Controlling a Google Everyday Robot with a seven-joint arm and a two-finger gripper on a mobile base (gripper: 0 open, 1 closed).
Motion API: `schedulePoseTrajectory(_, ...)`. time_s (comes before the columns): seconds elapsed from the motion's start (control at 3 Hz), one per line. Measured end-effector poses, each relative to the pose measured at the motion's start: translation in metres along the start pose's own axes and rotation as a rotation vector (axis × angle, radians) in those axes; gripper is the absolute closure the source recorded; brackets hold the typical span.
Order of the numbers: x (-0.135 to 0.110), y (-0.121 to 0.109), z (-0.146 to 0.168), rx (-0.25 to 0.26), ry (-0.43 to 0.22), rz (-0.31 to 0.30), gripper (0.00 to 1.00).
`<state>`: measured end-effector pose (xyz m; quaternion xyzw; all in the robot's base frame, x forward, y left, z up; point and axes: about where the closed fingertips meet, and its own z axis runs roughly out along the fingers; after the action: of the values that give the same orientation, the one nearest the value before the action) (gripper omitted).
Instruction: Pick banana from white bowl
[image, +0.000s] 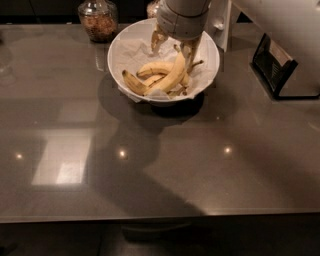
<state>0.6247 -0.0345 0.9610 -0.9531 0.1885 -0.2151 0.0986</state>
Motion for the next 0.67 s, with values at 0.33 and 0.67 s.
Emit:
schedulePoseTrajectory(0.33,0.006,0.000,0.016,-0.026,-0.004,-0.029,0.36)
schedulePoseTrajectory(0.67,0.012,0.003,0.034,-0.052,-0.013,-0.039,0.35)
